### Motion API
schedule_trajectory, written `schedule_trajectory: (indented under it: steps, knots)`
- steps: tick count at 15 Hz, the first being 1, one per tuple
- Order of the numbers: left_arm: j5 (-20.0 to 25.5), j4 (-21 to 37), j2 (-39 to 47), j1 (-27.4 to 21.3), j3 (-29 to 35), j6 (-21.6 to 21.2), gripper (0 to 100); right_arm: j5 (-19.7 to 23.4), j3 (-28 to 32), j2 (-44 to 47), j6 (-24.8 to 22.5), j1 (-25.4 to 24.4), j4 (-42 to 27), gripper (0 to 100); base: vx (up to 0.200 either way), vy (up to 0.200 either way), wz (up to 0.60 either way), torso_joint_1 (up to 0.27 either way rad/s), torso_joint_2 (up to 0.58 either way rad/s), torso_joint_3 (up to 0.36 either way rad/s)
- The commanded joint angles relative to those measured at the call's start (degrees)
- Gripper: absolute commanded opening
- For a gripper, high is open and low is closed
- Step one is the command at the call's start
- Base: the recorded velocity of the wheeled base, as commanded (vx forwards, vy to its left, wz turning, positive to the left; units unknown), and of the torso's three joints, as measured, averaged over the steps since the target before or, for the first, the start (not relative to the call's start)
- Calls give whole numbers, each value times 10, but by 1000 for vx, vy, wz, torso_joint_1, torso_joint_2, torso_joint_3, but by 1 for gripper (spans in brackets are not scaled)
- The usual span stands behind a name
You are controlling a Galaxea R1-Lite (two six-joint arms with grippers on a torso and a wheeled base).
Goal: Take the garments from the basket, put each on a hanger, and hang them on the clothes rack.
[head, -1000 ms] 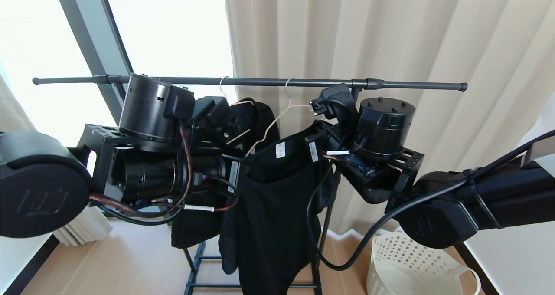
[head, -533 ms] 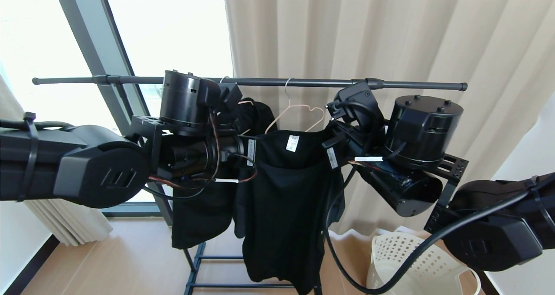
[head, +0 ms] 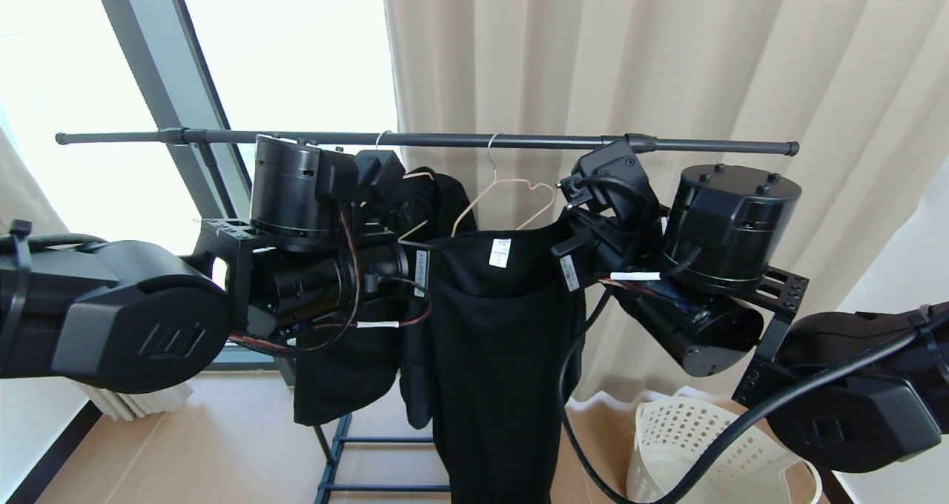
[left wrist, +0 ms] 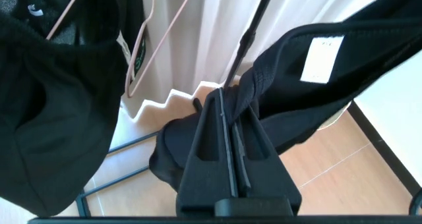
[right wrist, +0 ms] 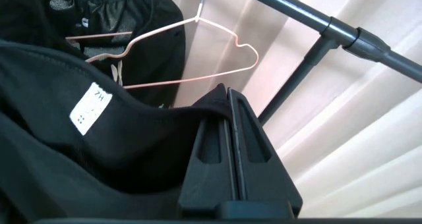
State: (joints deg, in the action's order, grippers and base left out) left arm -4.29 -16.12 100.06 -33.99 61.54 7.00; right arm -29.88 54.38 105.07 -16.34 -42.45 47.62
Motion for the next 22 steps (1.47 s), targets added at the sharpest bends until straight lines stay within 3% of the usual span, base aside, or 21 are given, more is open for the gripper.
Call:
schedule_trajectory:
  steps: [1, 22]
  knots:
    - [0, -1, -8, -1, -8, -1, 0, 0, 1, 1, 0, 1, -1, 0, 0, 0, 0, 0, 0, 0]
    - [10, -6, -8, -10, -26, -2, 0, 1, 12, 13, 0, 29, 1, 0, 0, 0, 0, 0, 0, 0]
